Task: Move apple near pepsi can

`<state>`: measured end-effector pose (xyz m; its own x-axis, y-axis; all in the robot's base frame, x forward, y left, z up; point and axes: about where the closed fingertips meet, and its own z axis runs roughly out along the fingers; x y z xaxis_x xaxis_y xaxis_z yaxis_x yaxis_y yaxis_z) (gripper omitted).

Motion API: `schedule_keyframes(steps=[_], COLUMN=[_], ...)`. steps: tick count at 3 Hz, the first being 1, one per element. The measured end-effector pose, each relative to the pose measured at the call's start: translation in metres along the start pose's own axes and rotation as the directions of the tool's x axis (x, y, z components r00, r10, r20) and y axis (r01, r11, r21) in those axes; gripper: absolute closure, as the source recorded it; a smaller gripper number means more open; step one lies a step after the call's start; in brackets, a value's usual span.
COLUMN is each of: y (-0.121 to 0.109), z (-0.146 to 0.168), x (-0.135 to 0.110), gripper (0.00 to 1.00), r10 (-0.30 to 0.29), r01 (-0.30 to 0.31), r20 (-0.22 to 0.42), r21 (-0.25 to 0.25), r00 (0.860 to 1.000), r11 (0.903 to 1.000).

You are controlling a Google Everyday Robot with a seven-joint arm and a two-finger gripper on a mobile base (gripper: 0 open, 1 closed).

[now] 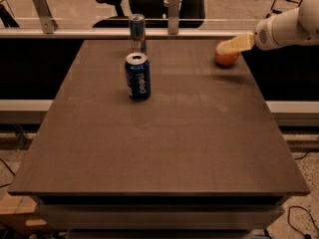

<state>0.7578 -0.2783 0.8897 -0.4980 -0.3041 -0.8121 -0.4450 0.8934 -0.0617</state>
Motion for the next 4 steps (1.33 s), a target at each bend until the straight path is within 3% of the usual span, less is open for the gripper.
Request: schedule_keyframes(steps=[1, 2, 3, 4], y=[-0.01, -0.013, -0.013, -0.01], z=[0.001, -0.003, -0.008, -0.003], x=[0.0, -0.005, -0.01, -0.011], gripper=[0.0, 0.0, 0.0, 0.0], r10=[-0.017, -0.086, -0.154, -0.187], r01=[0.021, 0.11, 0.2, 0.242], r20=[0.077, 0.163, 0.216, 0.226], r21=[-0.055, -0.147, -0.209, -0.25], r00=[0.997, 0.983, 0.964, 0.956], r11=[0.9983, 0.9829, 0.9573, 0.9375])
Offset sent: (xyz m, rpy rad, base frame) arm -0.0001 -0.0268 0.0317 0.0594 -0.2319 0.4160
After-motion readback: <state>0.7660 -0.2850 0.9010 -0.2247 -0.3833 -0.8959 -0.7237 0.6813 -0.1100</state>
